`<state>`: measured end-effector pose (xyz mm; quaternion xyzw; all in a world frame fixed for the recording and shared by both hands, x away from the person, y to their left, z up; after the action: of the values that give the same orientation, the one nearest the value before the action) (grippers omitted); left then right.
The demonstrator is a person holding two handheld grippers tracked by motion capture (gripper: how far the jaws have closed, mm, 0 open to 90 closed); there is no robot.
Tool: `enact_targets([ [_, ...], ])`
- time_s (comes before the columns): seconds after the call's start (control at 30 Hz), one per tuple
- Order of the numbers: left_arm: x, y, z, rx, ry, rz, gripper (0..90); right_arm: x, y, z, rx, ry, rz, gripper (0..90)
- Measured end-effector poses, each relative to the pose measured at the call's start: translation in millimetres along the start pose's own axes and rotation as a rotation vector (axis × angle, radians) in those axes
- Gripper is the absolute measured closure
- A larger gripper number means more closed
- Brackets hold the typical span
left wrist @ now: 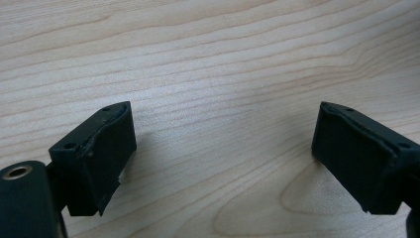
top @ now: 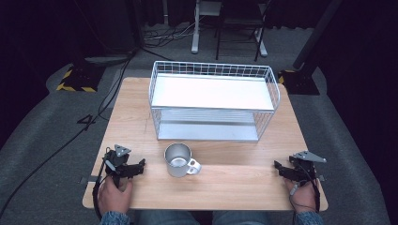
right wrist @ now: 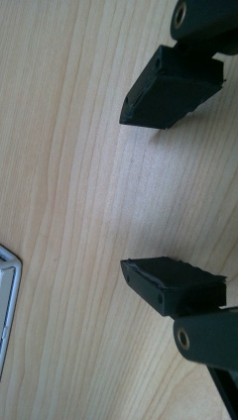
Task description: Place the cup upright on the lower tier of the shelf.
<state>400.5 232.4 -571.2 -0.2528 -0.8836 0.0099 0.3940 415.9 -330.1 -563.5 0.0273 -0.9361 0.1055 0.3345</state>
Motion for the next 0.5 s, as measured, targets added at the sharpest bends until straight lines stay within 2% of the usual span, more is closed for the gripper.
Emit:
enact_targets([
  [0.5,0.0,0.0,0.0,0.0,0.0,0.0,10.3,0.2,0.8,0.0,0.004,0.0,-0.004,28.6],
])
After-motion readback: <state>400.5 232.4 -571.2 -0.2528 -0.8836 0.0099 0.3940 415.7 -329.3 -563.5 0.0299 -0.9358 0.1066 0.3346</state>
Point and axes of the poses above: each handheld gripper's, and its own axes: x roughly backward along the jaws, z roughly out of its underside, y roughly to its left, the point moved 9 cm from there along -x, roughly forward along the jaws, and after that the axes turned 15 degrees about z, right-handed, at the moved point
